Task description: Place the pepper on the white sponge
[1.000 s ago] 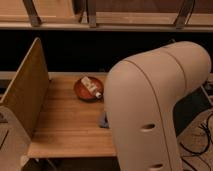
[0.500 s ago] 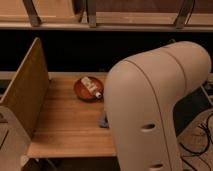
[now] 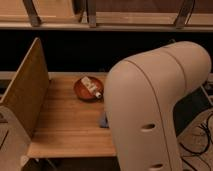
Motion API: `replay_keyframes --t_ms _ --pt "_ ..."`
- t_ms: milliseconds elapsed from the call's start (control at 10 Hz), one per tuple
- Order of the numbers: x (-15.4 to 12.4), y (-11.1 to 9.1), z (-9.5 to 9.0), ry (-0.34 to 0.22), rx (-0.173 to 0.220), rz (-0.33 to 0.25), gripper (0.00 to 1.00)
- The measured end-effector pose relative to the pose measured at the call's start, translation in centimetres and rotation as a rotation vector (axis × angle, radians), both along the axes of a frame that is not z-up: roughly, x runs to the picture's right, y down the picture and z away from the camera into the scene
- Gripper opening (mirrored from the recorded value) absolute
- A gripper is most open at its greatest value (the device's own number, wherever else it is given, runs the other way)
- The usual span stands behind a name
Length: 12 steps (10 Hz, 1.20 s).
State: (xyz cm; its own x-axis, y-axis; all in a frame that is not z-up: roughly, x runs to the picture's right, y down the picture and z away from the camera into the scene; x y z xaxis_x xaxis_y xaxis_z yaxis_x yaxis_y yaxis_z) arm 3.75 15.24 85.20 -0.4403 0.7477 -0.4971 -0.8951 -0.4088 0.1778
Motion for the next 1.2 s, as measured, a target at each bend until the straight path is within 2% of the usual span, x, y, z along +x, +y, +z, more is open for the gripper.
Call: replay_keyframes --t_ms 500,800,900,1200 --pt "0.01 0.05 0.04 0.000 -0.001 0.000 0.05" --pt "0.02 0.06 0.03 0.001 -0.001 0.000 0.13" --pt "0.02 0.06 0.03 0.001 -0.001 0.000 0.19" --pt "0.02 0.07 0.03 0.001 -0.001 -0.001 0.51"
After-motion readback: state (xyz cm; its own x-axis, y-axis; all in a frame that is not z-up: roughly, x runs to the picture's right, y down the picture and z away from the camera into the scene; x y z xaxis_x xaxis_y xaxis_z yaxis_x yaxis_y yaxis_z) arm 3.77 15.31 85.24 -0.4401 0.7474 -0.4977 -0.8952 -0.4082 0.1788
